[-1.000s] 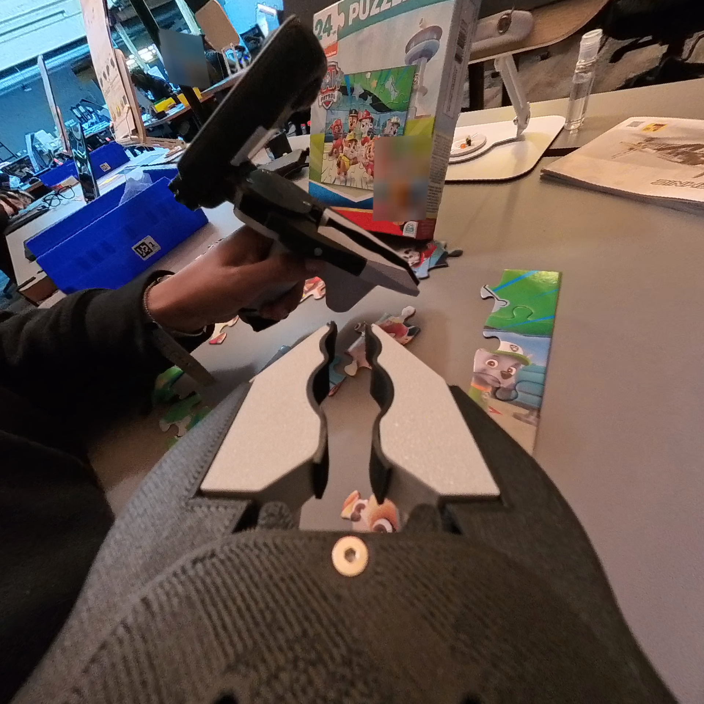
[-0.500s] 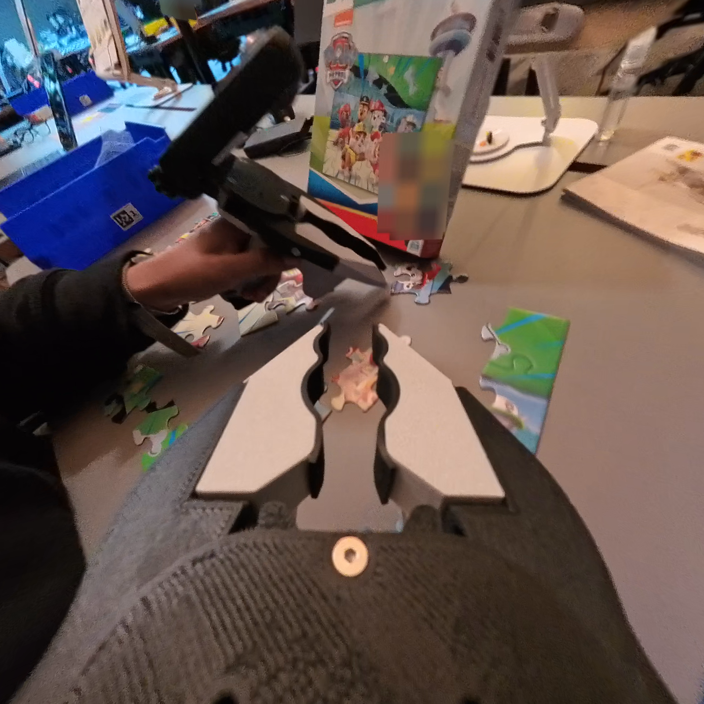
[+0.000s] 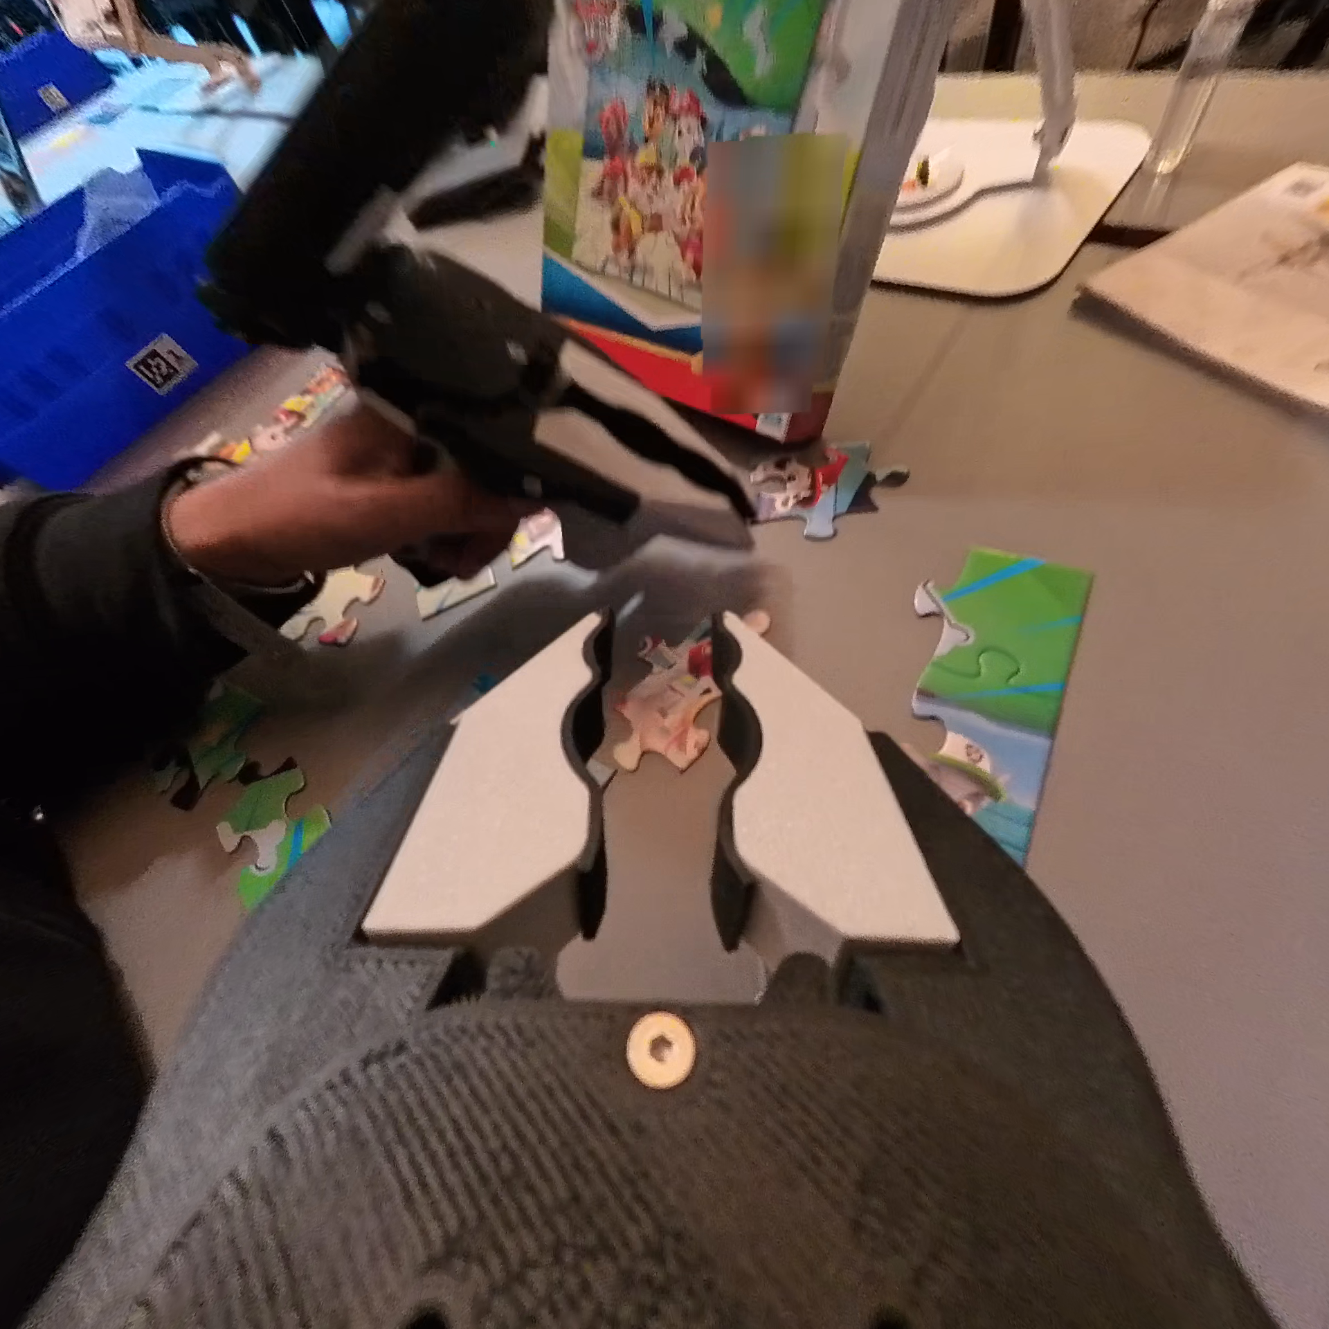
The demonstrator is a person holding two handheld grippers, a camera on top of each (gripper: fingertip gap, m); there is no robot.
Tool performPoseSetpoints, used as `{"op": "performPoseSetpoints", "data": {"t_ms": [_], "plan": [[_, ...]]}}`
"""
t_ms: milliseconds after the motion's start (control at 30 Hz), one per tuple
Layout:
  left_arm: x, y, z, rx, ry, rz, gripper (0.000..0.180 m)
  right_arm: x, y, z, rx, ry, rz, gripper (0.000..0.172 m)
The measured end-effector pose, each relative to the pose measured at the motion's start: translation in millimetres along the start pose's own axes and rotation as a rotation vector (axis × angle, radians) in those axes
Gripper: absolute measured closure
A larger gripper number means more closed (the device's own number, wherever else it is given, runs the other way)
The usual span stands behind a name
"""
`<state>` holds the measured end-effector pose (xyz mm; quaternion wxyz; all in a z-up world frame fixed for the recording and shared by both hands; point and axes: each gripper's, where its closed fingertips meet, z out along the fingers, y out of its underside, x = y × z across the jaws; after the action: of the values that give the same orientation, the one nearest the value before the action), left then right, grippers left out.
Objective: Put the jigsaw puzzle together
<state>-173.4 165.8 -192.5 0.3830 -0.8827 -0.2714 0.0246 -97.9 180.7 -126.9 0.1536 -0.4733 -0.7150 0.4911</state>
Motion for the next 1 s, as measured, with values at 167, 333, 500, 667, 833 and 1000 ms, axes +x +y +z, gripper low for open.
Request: {"op": "performPoseSetpoints", "data": {"t_ms": [167,333,500,667,833,1000], "plan": [[-30,5,6,-0.056,-0.073,-0.021,0.158,-3,26,21,-0.128,0.045,0.012,0.136],[-9,8,14,-0.079,-0.002,-0.011,0.158,-8,44,35,-0.184,0.067,0.039,0.130],[46,12,14,-0.123,0.276,-0.074,0.157,8,62,34,-0.263,0.154,0.000,0.128],[25,-5,-1,-0.015,0.221,-0.086,0.157,12,62,30,-0.260,0.159,0.016,0.128],[-8,-6,4,0.012,0.106,-0.047,0.157,7,59,48,-0.256,0.200,-0.016,0.115],[-9,5,17,-0.041,0.008,0.083,0.157,14,64,51,-0.293,0.291,-0.092,0.113]]}}
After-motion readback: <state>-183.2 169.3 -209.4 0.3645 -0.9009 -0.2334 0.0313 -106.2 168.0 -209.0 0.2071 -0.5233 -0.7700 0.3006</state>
